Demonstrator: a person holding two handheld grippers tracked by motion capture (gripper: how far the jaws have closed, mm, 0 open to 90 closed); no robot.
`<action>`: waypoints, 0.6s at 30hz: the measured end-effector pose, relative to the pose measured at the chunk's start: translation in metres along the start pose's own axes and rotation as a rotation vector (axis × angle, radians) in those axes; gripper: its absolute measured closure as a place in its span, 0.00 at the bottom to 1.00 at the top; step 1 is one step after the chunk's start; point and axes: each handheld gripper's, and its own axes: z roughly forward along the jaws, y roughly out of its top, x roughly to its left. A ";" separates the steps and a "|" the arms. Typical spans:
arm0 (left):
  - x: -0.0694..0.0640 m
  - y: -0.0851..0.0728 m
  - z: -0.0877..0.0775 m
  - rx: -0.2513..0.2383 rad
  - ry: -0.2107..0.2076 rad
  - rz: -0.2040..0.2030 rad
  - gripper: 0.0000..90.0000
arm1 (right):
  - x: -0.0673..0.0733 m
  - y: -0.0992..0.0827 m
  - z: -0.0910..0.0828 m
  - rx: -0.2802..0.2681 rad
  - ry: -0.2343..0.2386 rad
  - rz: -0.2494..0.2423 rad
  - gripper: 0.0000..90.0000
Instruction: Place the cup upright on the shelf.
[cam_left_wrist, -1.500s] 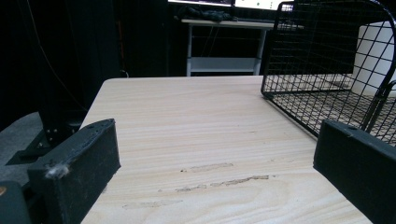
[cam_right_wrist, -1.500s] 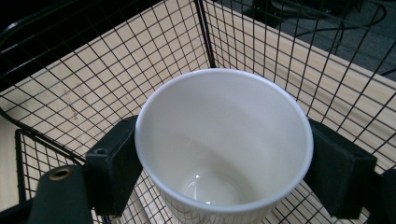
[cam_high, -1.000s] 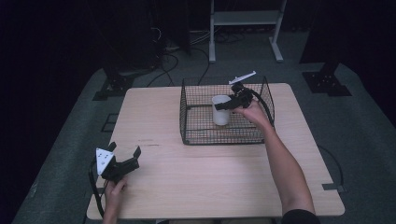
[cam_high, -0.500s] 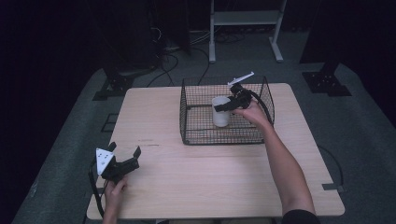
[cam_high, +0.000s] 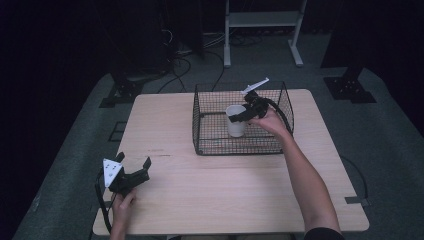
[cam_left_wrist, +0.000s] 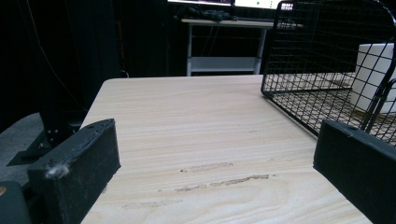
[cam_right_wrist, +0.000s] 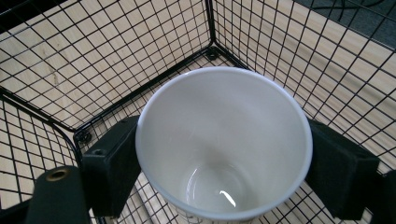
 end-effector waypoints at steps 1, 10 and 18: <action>0.000 0.000 0.000 0.000 0.000 0.000 0.00 | 0.000 0.000 0.000 0.000 0.000 0.000 0.20; 0.000 0.000 0.000 0.002 0.002 0.000 0.00 | 0.007 0.002 0.001 0.003 0.000 -0.029 0.19; 0.000 0.000 0.000 0.001 0.001 0.000 0.00 | 0.009 0.003 0.000 -0.007 0.012 -0.035 0.18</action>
